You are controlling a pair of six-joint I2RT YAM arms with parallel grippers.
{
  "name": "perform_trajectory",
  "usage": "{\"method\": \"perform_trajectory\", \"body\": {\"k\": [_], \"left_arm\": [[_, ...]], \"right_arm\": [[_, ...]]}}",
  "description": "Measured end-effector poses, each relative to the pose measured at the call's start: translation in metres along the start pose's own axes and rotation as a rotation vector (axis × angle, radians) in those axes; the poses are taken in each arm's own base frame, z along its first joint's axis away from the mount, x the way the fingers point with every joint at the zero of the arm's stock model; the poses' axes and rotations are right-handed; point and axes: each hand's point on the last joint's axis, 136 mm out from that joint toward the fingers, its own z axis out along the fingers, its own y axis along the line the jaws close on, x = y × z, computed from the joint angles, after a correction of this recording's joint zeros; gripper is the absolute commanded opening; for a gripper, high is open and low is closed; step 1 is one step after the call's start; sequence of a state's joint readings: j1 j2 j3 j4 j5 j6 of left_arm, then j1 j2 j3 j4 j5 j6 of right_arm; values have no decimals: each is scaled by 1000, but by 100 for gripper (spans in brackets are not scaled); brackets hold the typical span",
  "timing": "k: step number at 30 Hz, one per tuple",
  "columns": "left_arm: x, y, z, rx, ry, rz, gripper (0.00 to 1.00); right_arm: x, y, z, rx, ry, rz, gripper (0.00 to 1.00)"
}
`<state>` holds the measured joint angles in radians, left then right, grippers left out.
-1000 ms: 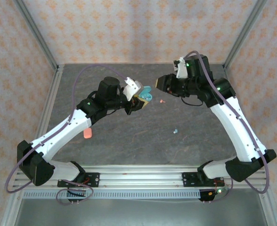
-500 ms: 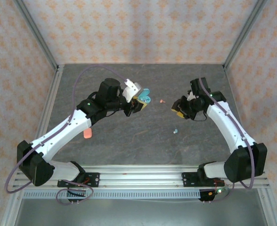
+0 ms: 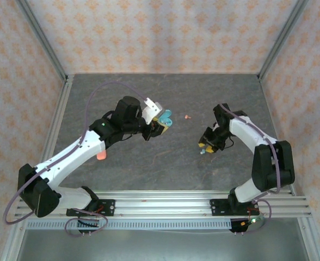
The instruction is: Insert the wireless bluetooth earbuds into the charging case
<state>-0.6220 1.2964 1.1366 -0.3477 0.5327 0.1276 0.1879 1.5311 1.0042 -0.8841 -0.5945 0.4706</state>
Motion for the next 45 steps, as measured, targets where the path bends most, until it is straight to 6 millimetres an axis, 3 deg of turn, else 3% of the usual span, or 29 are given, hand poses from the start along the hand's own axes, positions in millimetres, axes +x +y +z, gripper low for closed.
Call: {"method": "perform_trajectory", "body": {"k": [23,45], "left_arm": [[3,4,3,-17,9,-9,0],[-4,7,10,-17,14,-8,0]], "right_arm": [[-5,-20,24,66,1,-83,27],[-15,-24,40,87,13,-112,25]]}}
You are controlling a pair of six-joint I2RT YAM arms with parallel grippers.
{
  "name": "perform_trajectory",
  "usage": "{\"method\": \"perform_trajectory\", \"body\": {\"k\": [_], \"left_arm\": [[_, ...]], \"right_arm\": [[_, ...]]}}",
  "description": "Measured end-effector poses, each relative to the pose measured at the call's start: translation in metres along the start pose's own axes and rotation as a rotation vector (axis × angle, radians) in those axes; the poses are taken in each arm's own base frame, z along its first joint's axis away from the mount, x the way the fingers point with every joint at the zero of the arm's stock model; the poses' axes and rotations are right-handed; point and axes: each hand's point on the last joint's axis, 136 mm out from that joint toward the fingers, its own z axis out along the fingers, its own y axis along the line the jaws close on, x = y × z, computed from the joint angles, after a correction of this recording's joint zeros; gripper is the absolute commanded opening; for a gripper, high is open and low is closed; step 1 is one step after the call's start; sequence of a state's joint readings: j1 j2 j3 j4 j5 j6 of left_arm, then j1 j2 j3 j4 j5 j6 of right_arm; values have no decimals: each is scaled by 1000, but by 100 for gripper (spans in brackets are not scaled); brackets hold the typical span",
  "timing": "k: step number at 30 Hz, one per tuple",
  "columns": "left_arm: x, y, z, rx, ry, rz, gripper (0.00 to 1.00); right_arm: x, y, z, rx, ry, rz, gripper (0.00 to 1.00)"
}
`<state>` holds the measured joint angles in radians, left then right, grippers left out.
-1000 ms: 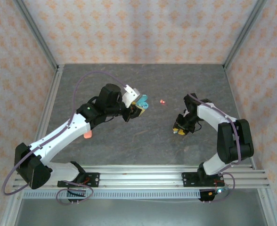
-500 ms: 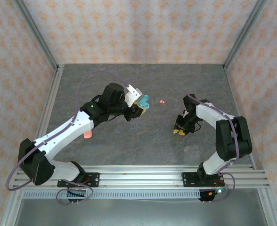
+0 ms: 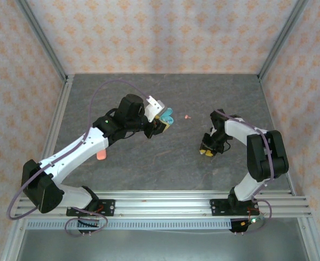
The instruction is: Insert the wireless bluetooth earbuds into the charging case
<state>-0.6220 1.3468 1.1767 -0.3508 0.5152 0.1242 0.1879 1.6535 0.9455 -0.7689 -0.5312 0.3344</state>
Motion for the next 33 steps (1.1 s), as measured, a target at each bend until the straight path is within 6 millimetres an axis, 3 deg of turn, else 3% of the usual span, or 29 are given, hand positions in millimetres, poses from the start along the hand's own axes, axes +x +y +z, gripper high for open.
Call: {"method": "perform_trajectory", "body": {"k": [9,22,27,33], "left_arm": [[0,0,0,0,1,0,0],[1,0,0,0,3,-1,0],[1,0,0,2,3,-1,0],[-1,-7,0,38,-2,0,0]], "right_arm": [[-5,3,5,-7,2,-19,24],[-10,8,0,-17,-11,-51,13],[-16,23,-28,-52,-80,-101,11],[-21,62,-94,-152,-238,-246,8]]}}
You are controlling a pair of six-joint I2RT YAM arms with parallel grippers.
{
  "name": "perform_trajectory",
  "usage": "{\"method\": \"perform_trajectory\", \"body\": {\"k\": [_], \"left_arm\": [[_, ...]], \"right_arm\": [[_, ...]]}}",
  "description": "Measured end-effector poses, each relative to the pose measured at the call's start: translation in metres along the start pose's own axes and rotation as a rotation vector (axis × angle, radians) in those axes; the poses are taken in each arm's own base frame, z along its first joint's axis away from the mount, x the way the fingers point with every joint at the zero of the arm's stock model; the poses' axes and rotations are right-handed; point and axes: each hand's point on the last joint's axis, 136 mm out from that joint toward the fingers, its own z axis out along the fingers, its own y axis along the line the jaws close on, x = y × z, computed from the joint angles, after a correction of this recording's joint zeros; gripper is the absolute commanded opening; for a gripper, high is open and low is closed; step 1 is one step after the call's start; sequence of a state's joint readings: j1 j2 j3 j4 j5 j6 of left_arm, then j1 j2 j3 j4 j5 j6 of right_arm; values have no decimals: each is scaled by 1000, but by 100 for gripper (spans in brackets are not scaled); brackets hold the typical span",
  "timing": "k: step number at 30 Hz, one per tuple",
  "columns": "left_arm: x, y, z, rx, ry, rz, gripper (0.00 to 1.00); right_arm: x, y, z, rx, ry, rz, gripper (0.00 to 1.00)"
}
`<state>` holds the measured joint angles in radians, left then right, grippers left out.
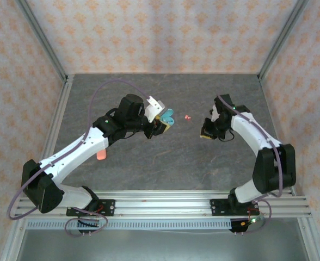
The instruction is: Insert the wireless bluetooth earbuds into the charging case
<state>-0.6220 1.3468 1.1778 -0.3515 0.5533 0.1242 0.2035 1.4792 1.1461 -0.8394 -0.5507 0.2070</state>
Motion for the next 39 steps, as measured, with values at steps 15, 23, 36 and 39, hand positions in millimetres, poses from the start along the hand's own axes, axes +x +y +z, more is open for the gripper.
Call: {"method": "perform_trajectory", "body": {"k": [15,23,36,39], "left_arm": [[-29,-23,-10,117,-75,32,0],[-42,-29,-16,147,-102,45,0],[-40,-35,-15,169,-94,46,0],[-39,-36,-16,173,-89,44,0]], "right_arm": [[30,130,-151,-297,-398,-582,6],[31,163,-179,-381,-484,-694,5],[42,186,-162,-397,-422,-825,5],[43,185,-161,-390,-417,-839,5]]}}
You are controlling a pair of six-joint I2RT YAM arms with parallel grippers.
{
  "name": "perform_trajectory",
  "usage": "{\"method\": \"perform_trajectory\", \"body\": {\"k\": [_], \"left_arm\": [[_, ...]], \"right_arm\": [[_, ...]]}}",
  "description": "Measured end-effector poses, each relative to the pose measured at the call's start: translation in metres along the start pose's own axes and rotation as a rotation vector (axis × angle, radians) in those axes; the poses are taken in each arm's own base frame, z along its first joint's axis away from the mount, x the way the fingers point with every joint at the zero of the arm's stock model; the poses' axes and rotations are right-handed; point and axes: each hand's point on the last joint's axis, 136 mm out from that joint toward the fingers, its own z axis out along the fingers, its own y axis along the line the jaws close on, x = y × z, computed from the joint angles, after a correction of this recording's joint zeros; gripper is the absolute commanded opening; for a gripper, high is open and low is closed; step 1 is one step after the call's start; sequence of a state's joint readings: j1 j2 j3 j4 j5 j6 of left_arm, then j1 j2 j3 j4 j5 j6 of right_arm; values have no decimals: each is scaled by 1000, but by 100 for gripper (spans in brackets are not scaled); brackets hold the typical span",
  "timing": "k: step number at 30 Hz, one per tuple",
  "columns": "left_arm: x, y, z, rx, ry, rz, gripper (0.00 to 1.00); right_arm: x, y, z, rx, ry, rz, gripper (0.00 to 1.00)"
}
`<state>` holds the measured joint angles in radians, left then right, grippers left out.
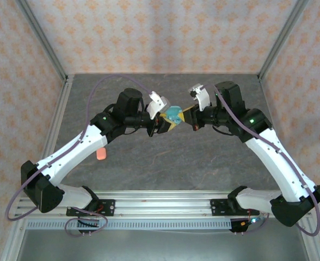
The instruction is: Insert the wireless bluetooth earbuds into the charging case
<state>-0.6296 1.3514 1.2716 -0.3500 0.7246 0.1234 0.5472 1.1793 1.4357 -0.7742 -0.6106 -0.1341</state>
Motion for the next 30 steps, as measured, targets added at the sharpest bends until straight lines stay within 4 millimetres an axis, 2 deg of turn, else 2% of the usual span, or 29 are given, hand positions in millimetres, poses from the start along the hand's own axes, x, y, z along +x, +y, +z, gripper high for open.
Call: {"method": "perform_trajectory", "body": {"k": [16,30], "left_arm": [[-8,-1,-1,4,-11,7,0],[1,-2,2,11,24,-12,0]], "right_arm": [[11,-2,2,3,46,-34,5],[17,-5,15,-1,87,-39,5]]}}
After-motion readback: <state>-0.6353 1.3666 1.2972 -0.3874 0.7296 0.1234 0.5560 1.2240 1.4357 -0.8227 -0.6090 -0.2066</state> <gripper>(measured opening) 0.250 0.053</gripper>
